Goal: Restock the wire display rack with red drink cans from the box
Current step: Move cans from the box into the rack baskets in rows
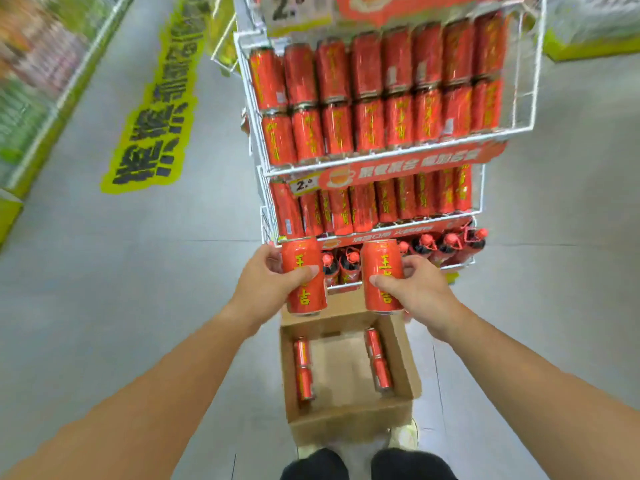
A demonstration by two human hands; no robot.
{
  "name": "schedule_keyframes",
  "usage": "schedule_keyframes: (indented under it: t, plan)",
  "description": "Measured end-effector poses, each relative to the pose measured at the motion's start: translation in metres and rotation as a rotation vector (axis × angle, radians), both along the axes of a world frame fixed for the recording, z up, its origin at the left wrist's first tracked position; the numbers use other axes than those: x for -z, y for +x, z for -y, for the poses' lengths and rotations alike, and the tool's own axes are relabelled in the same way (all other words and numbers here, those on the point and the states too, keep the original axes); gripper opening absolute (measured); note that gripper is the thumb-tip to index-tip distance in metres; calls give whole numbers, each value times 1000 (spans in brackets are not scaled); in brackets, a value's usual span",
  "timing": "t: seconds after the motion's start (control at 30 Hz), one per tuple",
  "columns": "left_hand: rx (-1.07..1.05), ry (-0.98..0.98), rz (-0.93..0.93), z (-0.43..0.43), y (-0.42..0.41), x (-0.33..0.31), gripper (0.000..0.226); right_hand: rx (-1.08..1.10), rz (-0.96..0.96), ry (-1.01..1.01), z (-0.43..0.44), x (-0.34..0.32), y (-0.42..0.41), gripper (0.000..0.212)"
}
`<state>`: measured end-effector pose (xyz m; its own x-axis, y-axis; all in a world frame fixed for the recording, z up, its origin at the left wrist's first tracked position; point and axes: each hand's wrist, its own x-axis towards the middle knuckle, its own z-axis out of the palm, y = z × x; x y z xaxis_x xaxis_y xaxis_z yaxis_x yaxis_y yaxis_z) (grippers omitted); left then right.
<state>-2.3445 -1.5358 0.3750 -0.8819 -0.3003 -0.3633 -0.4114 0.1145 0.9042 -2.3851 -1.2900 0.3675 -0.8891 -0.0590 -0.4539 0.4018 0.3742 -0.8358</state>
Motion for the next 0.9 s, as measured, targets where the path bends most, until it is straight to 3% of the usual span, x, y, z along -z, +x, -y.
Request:
schedule_keyframes:
  t: [0.2,0.4,0.53,0.67,0.8,0.9]
  plan:
    - [37,-58,-194,1,-33,-121,41,50,-199,3,-10,-120,-14,45]
    - [104,-167,-303,-9,-64,-211,51,123,-328,-54,-12,-201,-34,56]
    - [100,-224,-381,-18,-88,-253,54,101,-410,-64,-12,-243,-64,52]
    - [65,-258,-416,-30,-120,-286,61,67,-484,-40,-17,-277,-111,73]
    - [4,-317,-452,-48,-159,-311,63,28,-524,-72,-37,-306,-162,61]
    - [-26,-344,-452,-67,-191,-324,62,8,-549,-42,-57,-323,-201,74]
